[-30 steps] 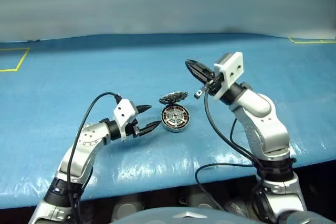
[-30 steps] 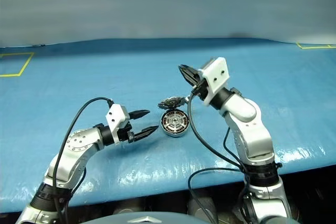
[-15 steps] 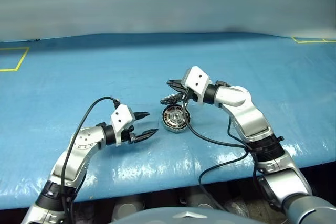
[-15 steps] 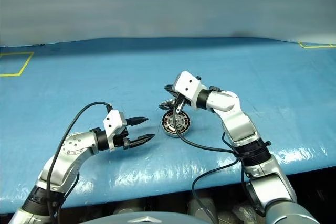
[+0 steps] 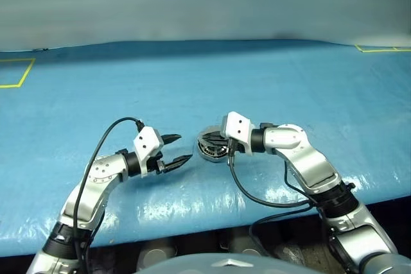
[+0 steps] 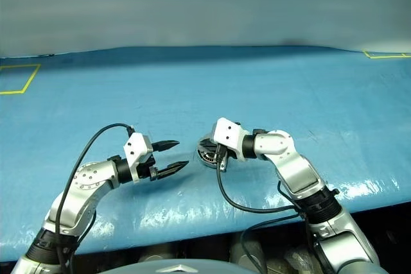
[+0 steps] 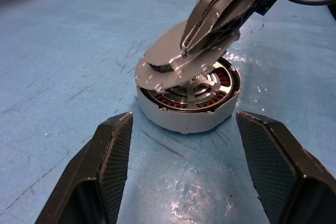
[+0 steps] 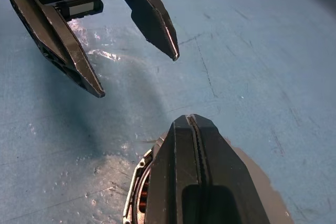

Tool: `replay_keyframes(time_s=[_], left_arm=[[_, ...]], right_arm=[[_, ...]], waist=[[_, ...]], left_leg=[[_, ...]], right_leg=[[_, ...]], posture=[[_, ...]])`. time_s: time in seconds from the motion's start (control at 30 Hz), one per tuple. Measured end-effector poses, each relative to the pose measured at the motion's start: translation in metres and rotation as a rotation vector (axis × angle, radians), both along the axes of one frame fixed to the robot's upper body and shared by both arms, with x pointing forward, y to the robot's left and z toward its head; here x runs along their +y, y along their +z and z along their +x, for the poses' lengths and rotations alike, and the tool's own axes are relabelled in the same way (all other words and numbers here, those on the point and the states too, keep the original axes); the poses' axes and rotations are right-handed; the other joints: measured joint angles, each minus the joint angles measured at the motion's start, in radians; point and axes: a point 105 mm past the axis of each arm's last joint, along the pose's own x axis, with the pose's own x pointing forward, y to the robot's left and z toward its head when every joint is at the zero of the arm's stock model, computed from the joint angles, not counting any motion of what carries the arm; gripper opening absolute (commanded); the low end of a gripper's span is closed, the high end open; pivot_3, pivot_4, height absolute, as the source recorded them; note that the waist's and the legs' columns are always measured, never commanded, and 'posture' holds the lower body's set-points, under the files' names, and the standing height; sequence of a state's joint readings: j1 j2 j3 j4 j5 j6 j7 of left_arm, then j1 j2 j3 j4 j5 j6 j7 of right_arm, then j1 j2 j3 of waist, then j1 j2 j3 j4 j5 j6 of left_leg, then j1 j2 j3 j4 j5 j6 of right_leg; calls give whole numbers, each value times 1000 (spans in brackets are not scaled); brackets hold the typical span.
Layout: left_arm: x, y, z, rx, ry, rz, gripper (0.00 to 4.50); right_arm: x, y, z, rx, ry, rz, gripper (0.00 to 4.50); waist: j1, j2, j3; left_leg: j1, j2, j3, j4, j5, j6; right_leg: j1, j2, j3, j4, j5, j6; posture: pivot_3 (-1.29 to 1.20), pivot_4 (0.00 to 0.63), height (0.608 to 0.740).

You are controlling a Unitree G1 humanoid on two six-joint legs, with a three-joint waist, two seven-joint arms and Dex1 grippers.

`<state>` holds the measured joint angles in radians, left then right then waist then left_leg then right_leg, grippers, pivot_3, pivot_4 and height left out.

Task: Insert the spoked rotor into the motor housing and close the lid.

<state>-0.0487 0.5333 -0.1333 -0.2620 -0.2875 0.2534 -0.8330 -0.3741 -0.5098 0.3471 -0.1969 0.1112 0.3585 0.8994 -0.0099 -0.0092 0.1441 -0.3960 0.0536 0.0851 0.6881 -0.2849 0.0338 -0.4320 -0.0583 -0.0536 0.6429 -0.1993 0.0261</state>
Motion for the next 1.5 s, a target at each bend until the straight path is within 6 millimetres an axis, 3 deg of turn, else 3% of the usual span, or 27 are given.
replay_keyframes(time_s=[0.2, 0.5, 0.63, 0.73, 0.87, 1.07, 1.5], left_arm=[[-2, 1, 0, -6, -8, 5, 3328], [-5, 2, 1, -14, -24, 9, 3328], [-6, 2, 1, -15, -24, 9, 3328], [-6, 2, 1, -15, -25, 8, 3369], [-7, 2, 1, -15, -25, 1, 3369], [-10, 1, -1, -12, -33, 1, 3369], [-11, 1, -1, -27, -39, 10, 3369]], right_arm=[[-5, -26, -7, 100, -86, 19, 0], [-3, -32, -10, 116, -171, 83, 0], [2, -28, -11, 148, -224, 205, 0], [0, -11, -4, 70, -267, 260, 593], [-10, 10, 7, -55, -318, 272, 1910], [-21, 2, 9, -83, -330, 171, 3857], [-20, -26, -2, 39, -289, 105, 3857]], waist=[[1, 0, 0], [0, -1, 0], [0, 0, 0], [0, 0, 0], [0, 0, 0], [0, 0, 0], [0, 0, 0]], left_leg=[[0, 0, 0, 0, 0, 0], [2, 0, 0, 0, 0, 0], [1, 0, 0, 0, 0, 0], [1, 0, 0, 0, 0, 0], [1, 0, 0, 0, 0, 0], [1, -1, 0, 0, 0, 0], [1, -1, 0, 0, 0, 0]], right_leg=[[0, 0, 0, 0, 1, -1], [2, 0, 0, 0, 0, 1], [1, 0, 0, 0, 0, 1], [1, -1, 0, 0, 0, 1], [1, 0, 0, 0, 0, 1], [1, -1, 0, 0, 0, 1], [1, 0, 0, 0, 0, 1]], posture=[[0, 150, 740], [0, 150, 740], [0, 150, 740], [0, 150, 740], [0, 150, 740], [0, 150, 740], [0, 150, 740]])
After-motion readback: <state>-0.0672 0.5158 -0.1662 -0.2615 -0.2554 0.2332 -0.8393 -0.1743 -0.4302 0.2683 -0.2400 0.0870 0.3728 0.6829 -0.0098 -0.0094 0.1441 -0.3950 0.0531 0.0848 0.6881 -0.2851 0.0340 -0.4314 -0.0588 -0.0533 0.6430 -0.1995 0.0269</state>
